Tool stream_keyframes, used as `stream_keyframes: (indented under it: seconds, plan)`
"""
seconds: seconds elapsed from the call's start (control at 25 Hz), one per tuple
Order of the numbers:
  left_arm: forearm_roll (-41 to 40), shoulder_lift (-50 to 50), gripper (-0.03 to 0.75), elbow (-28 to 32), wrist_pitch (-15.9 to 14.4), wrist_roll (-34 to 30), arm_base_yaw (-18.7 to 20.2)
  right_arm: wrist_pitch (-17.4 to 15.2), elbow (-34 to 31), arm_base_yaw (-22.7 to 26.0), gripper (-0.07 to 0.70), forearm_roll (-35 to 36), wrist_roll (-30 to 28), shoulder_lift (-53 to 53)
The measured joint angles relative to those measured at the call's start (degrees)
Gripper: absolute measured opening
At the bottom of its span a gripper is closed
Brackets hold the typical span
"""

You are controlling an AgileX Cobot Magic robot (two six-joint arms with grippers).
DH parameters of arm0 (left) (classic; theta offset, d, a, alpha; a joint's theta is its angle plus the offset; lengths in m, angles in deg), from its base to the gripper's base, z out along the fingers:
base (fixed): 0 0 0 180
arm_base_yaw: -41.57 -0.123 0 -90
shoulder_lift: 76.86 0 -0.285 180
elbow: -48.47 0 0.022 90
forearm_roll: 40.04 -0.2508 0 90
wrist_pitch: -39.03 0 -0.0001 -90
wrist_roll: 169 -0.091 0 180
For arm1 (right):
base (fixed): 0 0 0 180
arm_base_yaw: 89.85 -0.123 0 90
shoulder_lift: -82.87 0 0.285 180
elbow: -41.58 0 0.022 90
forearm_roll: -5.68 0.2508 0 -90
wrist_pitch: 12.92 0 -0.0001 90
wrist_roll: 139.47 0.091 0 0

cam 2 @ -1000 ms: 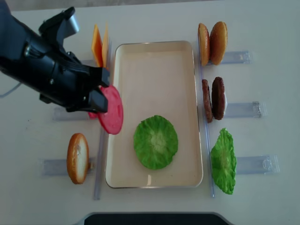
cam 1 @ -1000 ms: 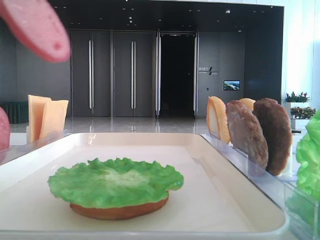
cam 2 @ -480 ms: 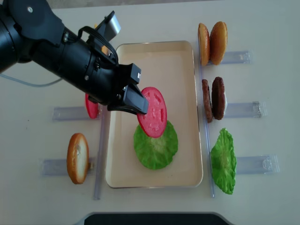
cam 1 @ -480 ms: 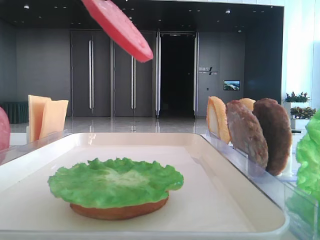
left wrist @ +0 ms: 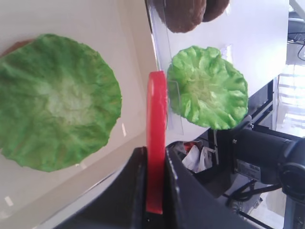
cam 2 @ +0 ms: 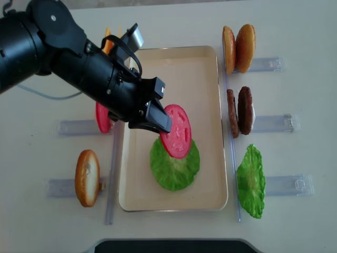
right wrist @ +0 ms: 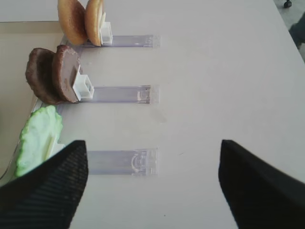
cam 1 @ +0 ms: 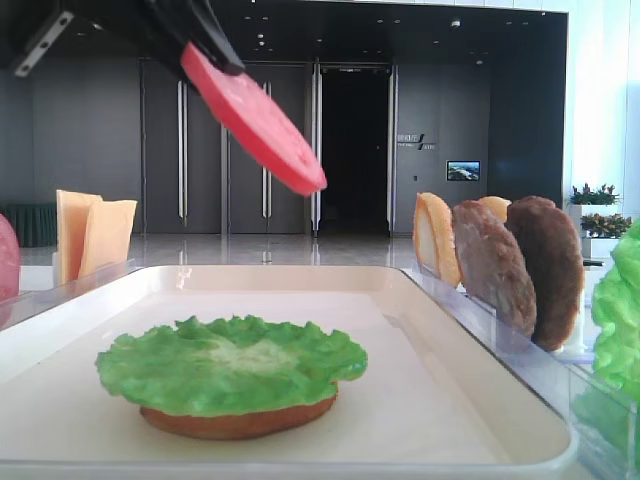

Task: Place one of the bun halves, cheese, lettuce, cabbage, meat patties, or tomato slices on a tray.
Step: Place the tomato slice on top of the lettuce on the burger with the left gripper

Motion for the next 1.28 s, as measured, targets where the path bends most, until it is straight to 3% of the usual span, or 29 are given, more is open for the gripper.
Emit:
stream_keyframes:
  seconds: [0.28, 0.64, 1.04, 1.28]
  plan:
    - [3.37, -4.58, 0.049, 5.02, 4.25, -4.18, 0.00, 0.00, 0.00, 0.00, 0.538, 0.00, 0.00, 0.00]
    - [15.40, -7.54, 0.049, 7.64, 10.29, -14.95, 0.00, 0.00, 0.00, 0.00, 0.535, 0.00, 0.00, 0.00]
    - [15.63, -7.54, 0.049, 7.64, 9.27, -15.27, 0.00, 0.00, 0.00, 0.00, 0.534, 0.00, 0.00, 0.00]
    - [12.11, -7.54, 0.049, 7.64, 8.84, -11.38, 0.00, 0.00, 0.00, 0.00, 0.531, 0.00, 0.00, 0.00]
